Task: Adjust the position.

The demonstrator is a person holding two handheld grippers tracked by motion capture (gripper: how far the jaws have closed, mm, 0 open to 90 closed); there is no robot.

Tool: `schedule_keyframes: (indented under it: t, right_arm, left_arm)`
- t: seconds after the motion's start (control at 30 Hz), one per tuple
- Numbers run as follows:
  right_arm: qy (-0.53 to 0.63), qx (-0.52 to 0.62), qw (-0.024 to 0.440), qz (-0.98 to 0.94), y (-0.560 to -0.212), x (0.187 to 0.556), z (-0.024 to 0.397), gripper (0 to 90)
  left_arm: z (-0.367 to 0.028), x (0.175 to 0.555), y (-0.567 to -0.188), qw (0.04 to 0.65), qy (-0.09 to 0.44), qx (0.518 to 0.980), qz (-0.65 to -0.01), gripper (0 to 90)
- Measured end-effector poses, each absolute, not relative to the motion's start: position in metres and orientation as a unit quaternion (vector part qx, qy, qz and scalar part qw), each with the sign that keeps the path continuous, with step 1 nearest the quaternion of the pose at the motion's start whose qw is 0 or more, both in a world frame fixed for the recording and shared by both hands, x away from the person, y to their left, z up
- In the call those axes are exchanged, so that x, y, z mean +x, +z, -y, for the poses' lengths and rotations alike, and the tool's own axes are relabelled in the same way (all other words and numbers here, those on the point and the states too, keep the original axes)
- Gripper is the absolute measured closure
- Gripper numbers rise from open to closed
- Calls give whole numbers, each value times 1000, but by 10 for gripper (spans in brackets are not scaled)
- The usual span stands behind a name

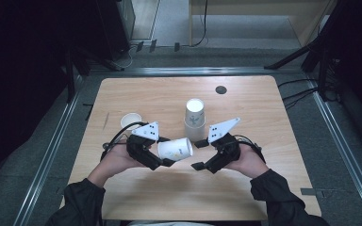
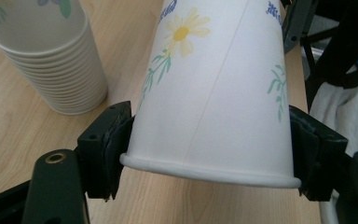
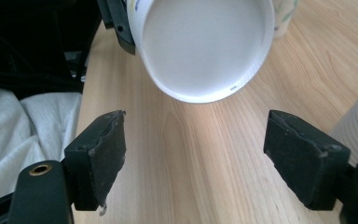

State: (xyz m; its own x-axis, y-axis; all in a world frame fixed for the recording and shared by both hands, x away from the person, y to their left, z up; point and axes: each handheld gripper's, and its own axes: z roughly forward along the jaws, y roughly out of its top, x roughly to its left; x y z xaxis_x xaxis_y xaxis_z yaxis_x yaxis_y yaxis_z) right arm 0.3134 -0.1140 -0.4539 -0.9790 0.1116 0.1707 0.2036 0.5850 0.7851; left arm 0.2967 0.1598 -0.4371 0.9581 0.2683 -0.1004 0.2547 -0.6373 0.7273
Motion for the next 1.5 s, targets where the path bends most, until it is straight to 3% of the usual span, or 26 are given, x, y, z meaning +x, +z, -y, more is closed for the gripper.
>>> schedule_keyframes:
  t: [1.0, 1.5]
  right_arm:
    - [-401, -116, 8, 909, -469, 295, 129, 222]
    - [-367, -55, 3, 929, -480, 292, 107, 338]
  left_arm:
    - [-98, 312, -458, 267, -46, 959, -86, 247]
    - [-91, 306, -466, 253, -51, 963, -75, 246]
